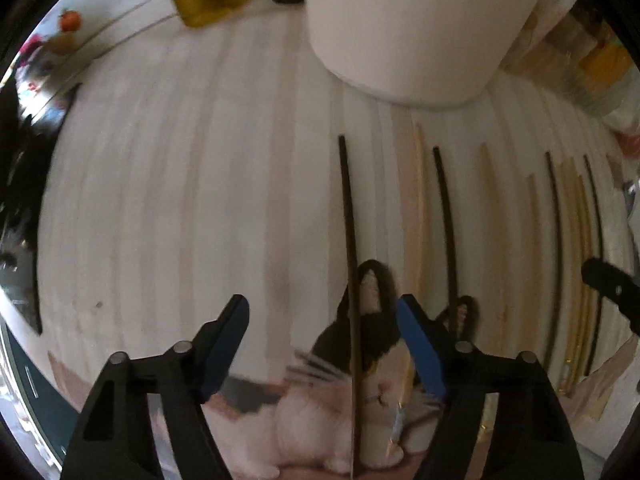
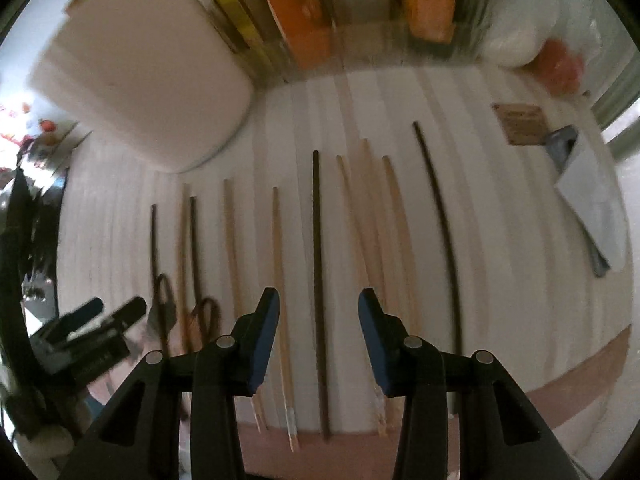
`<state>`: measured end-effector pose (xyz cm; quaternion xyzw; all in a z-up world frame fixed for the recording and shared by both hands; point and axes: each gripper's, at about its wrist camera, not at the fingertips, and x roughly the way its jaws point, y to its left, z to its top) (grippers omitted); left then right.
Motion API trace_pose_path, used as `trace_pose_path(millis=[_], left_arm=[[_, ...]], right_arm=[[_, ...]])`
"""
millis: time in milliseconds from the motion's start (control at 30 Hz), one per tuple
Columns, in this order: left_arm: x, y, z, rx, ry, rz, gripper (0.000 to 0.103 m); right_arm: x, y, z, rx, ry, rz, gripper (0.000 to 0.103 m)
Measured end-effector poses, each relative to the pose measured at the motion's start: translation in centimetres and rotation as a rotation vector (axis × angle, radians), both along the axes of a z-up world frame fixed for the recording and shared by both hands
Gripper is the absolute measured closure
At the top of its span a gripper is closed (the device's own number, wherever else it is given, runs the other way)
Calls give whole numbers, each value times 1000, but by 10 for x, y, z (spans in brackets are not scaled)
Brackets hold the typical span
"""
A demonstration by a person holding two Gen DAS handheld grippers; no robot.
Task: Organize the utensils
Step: 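Grasp a dark chopstick with the left tool while the right tool grasps another dark chopstick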
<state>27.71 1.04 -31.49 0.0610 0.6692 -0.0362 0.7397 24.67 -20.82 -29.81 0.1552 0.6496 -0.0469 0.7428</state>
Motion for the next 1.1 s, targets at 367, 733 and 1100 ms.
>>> trace_pose_path(millis=[367, 733, 1100], left_arm=[[1, -11, 3, -28, -5, -60, 98], [-17, 16, -1, 3, 11, -62, 99], [-8, 31, 0, 0, 9, -51, 99]], right_arm=[[26, 33, -38, -145, 93, 95, 80], [7, 32, -42, -68, 177, 116, 97], [27, 29, -55, -102, 239, 165, 97]])
